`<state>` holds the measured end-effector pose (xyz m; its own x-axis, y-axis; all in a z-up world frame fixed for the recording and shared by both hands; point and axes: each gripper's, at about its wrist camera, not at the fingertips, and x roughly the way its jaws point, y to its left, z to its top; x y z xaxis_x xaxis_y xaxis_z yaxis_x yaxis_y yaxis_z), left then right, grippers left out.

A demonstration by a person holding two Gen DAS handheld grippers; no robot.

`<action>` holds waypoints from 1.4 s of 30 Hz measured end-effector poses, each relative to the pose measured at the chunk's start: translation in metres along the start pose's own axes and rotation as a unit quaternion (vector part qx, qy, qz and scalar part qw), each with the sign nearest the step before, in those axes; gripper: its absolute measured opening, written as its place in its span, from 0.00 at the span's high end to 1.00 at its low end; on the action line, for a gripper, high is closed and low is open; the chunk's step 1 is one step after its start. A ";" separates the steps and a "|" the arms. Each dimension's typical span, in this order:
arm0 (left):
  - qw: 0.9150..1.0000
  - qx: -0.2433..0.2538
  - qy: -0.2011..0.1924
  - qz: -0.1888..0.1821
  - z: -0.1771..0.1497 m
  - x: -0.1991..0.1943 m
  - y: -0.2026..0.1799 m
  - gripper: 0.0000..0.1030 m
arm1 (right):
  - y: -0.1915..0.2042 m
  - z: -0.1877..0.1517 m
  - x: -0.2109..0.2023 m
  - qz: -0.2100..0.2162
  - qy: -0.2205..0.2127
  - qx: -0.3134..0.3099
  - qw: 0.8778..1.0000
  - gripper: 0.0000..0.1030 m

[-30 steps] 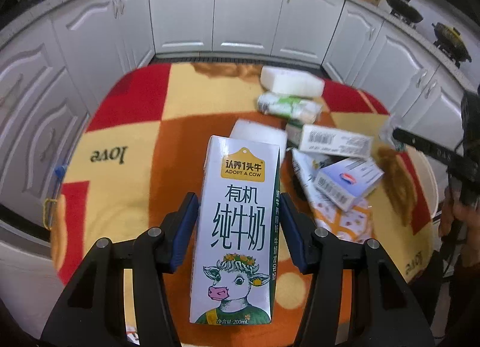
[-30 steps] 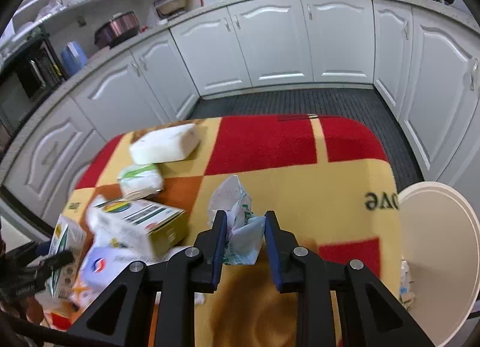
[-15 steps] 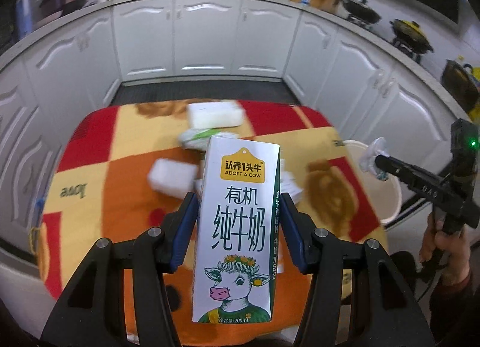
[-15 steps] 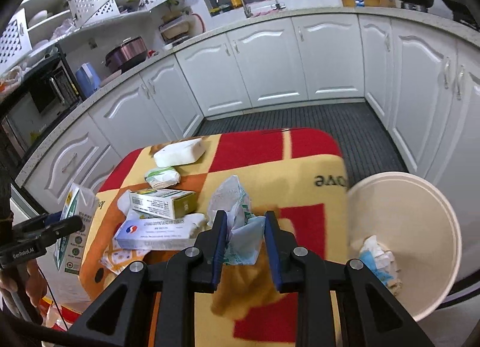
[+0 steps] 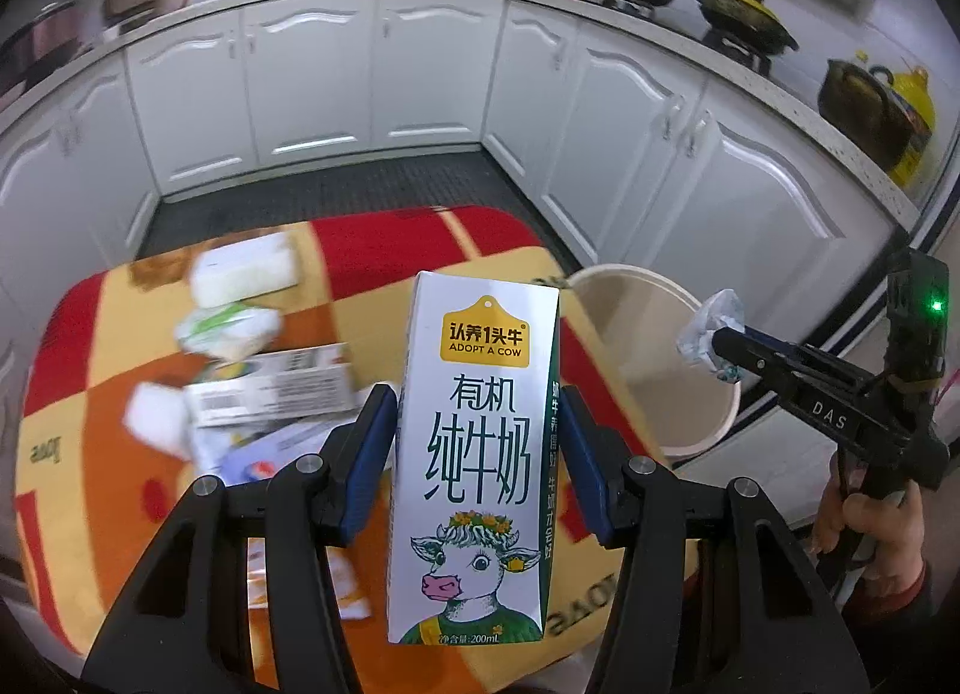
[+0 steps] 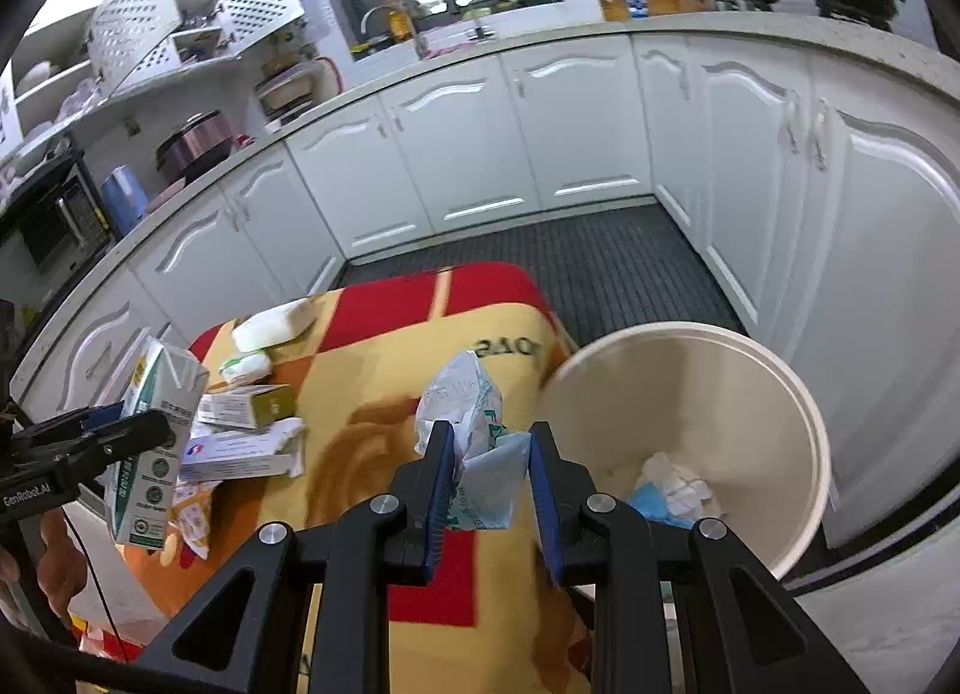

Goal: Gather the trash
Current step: 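Carry the milk carton and plastic wrapper over the bin with both grippers, then open both grippers to drop the carton and wrapper into the bin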

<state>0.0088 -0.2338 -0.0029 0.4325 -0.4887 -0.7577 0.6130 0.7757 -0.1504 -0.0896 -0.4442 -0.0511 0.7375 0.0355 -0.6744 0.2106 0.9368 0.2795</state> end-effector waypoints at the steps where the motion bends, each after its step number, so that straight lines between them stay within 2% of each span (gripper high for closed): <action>1: 1.000 0.004 0.003 -0.004 0.002 0.005 -0.007 0.49 | -0.004 -0.001 -0.001 -0.002 -0.001 0.003 1.000 0.77; 13: 0.999 0.032 0.015 -0.030 0.023 0.046 -0.068 0.49 | -0.052 -0.005 -0.012 -0.030 -0.006 0.041 0.999 0.77; 22: 0.997 0.022 0.036 -0.065 0.040 0.090 -0.101 0.49 | -0.086 -0.012 -0.010 -0.054 0.003 0.068 0.996 0.77; 28: 0.996 0.017 0.048 -0.069 0.046 0.117 -0.121 0.49 | -0.104 -0.017 -0.004 -0.069 0.012 0.082 0.994 0.77; 42: 0.995 0.004 0.062 -0.072 0.051 0.153 -0.133 0.49 | -0.122 -0.021 0.018 -0.079 0.033 0.096 0.992 0.77</action>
<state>0.0275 -0.4320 -0.0667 0.2548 -0.5406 -0.8018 0.6680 0.6979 -0.2583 -0.1156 -0.5504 -0.1121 0.6430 -0.0769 -0.7620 0.4423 0.8496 0.2874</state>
